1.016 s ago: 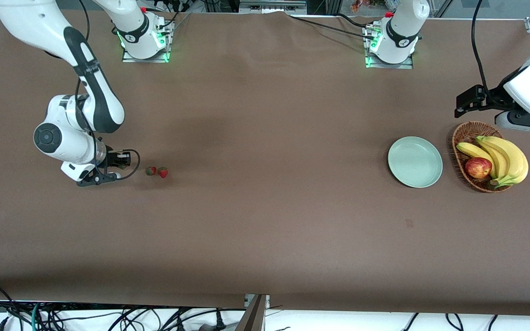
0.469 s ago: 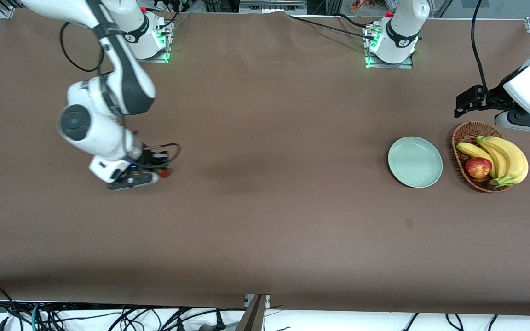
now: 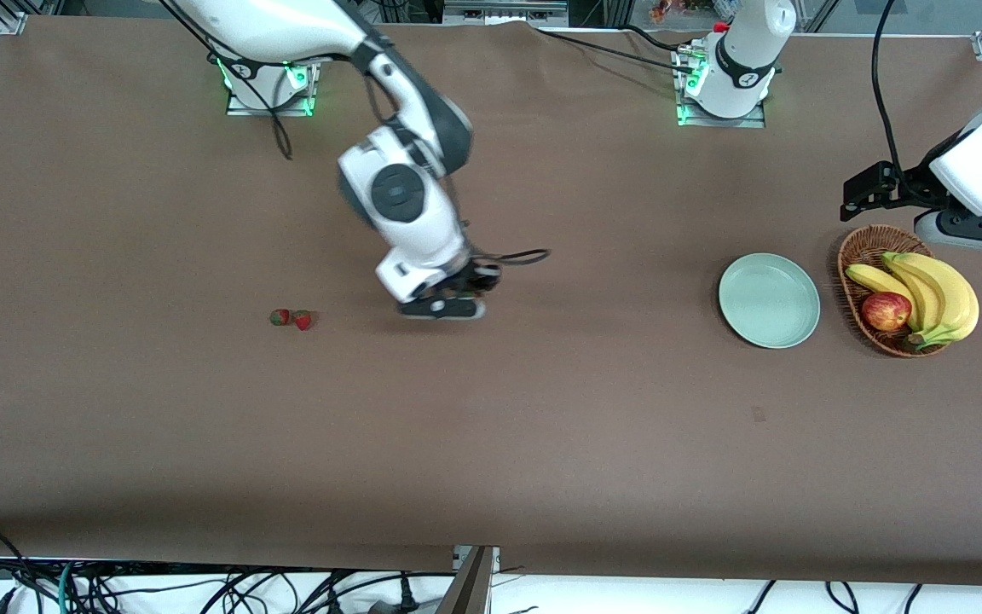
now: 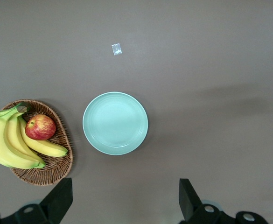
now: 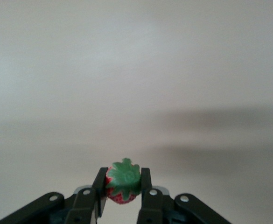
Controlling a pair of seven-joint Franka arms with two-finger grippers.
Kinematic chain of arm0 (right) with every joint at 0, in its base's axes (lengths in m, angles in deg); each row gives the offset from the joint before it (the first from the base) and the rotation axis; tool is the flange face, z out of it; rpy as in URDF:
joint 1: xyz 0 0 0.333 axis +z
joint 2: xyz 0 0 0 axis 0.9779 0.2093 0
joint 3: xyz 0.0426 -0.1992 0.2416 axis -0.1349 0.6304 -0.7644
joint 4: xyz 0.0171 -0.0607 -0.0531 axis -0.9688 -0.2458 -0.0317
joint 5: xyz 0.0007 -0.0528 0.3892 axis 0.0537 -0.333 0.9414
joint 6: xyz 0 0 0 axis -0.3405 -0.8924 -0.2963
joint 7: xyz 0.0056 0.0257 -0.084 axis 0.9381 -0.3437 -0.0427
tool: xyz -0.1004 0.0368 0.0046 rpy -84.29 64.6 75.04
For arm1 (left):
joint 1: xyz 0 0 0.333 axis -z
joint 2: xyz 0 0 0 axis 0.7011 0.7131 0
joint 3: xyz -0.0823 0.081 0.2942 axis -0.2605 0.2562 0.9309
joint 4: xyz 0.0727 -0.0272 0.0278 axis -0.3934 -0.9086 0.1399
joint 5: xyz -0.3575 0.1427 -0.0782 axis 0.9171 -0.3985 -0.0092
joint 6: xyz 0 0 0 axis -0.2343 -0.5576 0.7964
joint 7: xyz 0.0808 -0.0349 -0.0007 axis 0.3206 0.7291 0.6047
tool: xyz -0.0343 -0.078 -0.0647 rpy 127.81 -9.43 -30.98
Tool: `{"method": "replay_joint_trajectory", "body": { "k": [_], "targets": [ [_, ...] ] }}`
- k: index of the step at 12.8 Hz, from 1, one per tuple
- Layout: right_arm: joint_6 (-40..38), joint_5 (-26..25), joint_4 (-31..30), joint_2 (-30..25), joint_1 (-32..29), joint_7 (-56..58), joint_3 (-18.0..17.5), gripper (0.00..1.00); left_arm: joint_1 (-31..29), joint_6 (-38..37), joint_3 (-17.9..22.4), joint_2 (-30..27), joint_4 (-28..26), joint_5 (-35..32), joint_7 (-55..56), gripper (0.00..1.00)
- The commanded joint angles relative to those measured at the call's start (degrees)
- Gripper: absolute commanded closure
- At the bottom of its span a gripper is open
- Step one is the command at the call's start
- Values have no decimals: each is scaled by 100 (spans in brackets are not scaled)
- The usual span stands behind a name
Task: Collect all strawberries into plate
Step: 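Carry the strawberry with the right gripper while the left gripper reaches out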
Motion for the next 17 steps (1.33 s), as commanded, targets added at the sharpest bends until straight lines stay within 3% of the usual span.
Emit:
{"method": "replay_joint_trajectory", "body": {
  "k": [1,5,7,8,9,12,14,17],
  "targets": [
    [994,-65,666,835,764,-1247,120,79,34,34,25,83,98,-34,29,0],
    [2684,-83,674,1556,1854,-2427,628,75,34,166,25,92,-59,-34,20,0],
    [2951,-74,674,1724,2268,-2807,998,74,8,402,25,101,-235,-34,-15,0],
    [2951,-65,674,1724,2279,-2834,1008,58,8,543,34,92,-357,-34,-15,0],
    [2951,-48,674,1716,2279,-2860,1008,55,-1,657,25,83,-515,-34,-24,0],
    [2934,-57,674,1550,2235,-2958,1025,25,-45,1123,25,92,-911,-43,-24,0],
    [2620,-91,613,1304,2051,-2852,1104,22,-45,1387,25,83,-1175,-43,-24,0],
    [1059,-30,613,786,1463,-1565,1104,22,-27,1764,-10,48,-1587,-43,19,0]
  ]
}}
